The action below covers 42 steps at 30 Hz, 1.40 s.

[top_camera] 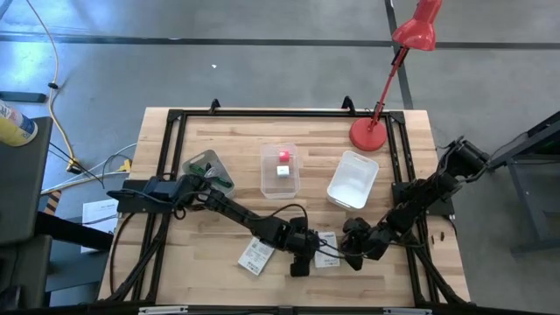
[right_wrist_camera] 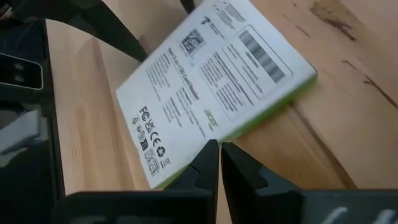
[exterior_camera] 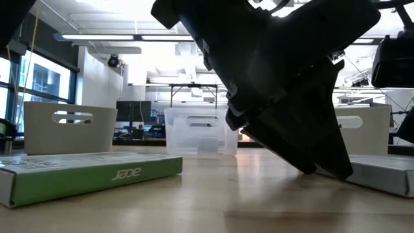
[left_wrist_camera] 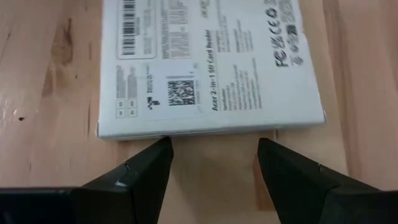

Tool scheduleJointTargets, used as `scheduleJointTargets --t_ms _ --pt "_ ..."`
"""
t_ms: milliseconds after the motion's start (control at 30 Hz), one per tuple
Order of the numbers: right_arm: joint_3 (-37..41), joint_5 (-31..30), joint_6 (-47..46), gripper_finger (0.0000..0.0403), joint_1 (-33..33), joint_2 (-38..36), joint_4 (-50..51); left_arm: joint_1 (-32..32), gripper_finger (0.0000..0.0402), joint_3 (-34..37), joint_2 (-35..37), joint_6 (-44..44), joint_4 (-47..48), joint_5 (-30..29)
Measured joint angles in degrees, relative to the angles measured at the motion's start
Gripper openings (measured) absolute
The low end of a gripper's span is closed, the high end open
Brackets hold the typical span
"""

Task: Pick and place items into bin
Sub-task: Put the right card reader box into the white bin

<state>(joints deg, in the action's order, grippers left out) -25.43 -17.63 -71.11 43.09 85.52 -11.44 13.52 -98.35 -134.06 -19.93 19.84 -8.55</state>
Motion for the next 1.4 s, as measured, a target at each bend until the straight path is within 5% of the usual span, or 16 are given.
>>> scheduleJointTargets --t_ms 500,1000,1400 --pt "0.02 3.24 5.37 0.0015 0.36 -0.16 0.23 -0.37 0.0232 0.02 -0.04 1.95 -0.24 0.65" --pt "0.09 1.10 0.98 0.0093 0.57 -6.36 9.49 -0.52 0.0232 0.19 0.79 6.63 0.52 -0.06" --pt "0.09 0.16 -0.88 0.0097 0.57 -4.44 9.08 0.02 0.0232 0.13 3.27 4.86 -2.61 -0.02"
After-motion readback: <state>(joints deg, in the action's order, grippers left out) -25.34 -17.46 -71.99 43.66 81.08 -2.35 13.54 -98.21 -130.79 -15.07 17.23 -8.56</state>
